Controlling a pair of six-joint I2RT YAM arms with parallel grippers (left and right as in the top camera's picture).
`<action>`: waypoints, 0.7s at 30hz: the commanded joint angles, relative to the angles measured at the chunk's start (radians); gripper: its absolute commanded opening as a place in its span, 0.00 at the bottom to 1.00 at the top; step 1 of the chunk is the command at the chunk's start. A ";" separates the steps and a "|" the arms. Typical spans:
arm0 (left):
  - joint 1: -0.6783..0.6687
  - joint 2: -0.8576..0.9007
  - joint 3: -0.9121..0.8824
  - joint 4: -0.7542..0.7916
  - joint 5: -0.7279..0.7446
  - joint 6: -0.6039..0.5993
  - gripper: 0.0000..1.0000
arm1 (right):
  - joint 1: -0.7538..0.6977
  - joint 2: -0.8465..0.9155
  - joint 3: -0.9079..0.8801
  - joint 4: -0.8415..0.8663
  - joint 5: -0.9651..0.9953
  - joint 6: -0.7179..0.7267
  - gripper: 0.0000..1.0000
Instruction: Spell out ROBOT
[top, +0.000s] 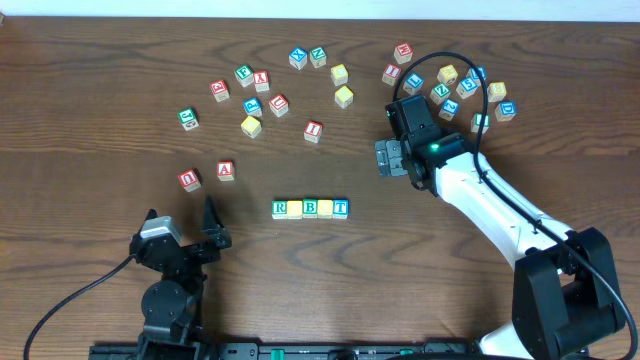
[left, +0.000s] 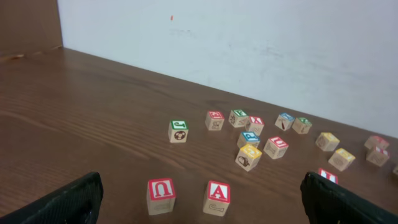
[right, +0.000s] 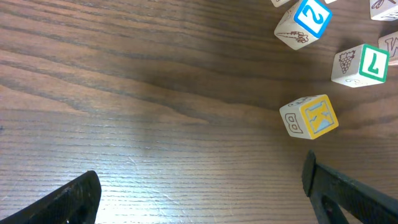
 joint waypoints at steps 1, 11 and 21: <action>0.005 -0.011 -0.021 -0.043 0.012 0.032 1.00 | 0.009 -0.023 0.014 -0.001 0.001 0.001 0.99; 0.005 -0.011 -0.021 -0.041 0.027 0.031 1.00 | 0.015 -0.023 0.014 -0.001 0.001 0.001 0.99; 0.005 -0.011 -0.021 -0.043 0.055 0.161 1.00 | 0.019 -0.023 0.014 -0.001 0.001 0.001 0.99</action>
